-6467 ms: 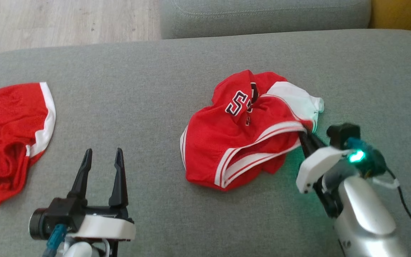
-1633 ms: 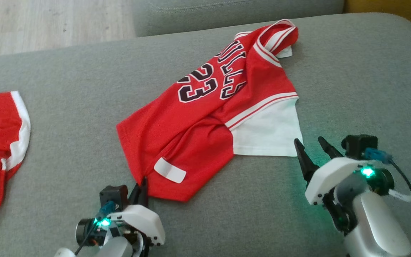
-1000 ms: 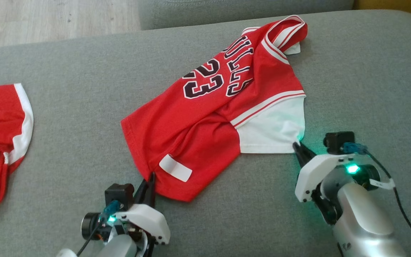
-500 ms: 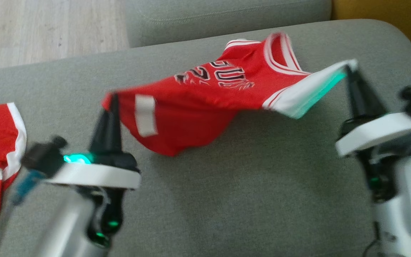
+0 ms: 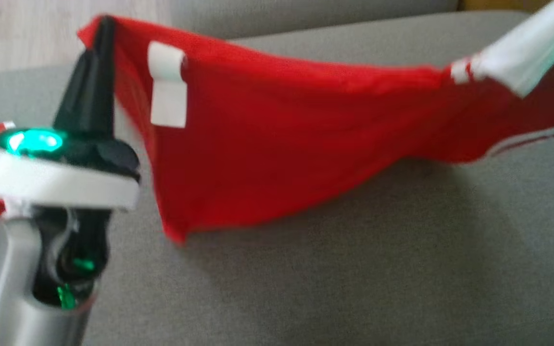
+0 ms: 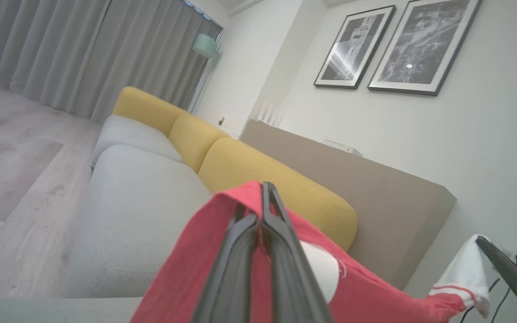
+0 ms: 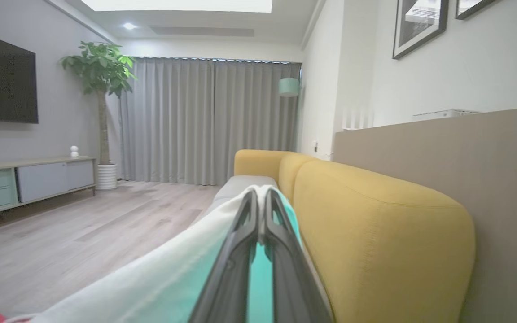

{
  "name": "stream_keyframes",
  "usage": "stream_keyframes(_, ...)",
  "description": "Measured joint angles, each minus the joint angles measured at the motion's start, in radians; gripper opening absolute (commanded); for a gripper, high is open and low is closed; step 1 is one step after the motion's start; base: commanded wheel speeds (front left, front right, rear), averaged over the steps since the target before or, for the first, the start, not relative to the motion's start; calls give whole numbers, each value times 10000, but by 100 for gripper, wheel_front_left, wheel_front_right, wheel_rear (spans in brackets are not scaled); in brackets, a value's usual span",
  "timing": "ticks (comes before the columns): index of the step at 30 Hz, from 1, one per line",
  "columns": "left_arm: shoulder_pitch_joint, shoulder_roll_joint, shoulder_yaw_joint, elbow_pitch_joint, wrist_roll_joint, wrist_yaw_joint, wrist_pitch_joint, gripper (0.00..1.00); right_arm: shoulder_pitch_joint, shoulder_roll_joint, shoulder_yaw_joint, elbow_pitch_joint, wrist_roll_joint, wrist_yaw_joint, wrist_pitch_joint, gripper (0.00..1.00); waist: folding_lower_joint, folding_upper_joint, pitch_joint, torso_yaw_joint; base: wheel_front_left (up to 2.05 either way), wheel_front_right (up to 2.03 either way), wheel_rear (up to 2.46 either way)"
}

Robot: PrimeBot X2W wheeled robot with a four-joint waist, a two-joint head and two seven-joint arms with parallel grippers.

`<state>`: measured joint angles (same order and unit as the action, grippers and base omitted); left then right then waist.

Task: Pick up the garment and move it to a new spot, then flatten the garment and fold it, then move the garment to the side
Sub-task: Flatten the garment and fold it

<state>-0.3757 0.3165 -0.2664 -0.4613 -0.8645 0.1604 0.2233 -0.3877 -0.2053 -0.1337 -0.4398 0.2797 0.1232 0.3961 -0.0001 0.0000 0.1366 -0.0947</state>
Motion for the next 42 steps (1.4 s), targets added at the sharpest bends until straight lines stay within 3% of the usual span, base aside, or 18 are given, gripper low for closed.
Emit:
stream_keyframes(5, -989, 182, 52, 1647, -77, 117, 568, 0, -1801, -347, 355, 1829, 867, 0, 71, 0, 2, 0, 956, 12, 0, 0, 0)
stream_keyframes(11, -3587, 282, -21, 4437, 823, -167, 286, 0, -5037, -562, 1172, 5302, 1473, 0, -1446, 0, 6, -1, 2420, -13, 0, 0, 0)
stream_keyframes(17, -6891, 169, 299, 6573, 1707, -431, -1379, 0, -8605, -654, 1459, 7664, 1164, 0, -4033, 0, 7, -1, 3611, -92, 0, 0, 0)
stream_keyframes(24, -8811, -56, 364, 7425, 2420, -917, -3223, 0, -10837, -1225, 2054, 8441, 897, 2, -6017, 0, -4, 0, 3728, -21, 0, 0, 0)
stream_keyframes(28, -8662, 92, 4, 7785, 2955, -1202, -3824, 0, -10574, -1699, 2874, 8569, 1005, 2, -6165, 0, 0, -1, 3619, -48, 0, 0, 0)
stream_keyframes(34, -6305, 134, -788, 8581, 3149, -1530, -3931, 0, -7886, -1827, 3730, 9060, 1586, 2, -5528, 0, 1, -1, 3285, -145, 0, 0, 0)
stream_keyframes(38, -4317, 128, -1290, 9110, 3093, -1622, -3931, 0, -5411, -1662, 3829, 9260, 1850, 2, -4374, 0, 0, 0, 2810, -230, 0, 0, 0)
stream_keyframes(42, -2973, 100, -1595, 9127, 2876, -1618, -3710, 0, -3351, -1394, 3382, 8865, 1753, 2, -2497, 0, -1, 0, 2160, -265, 0, 0, 0)
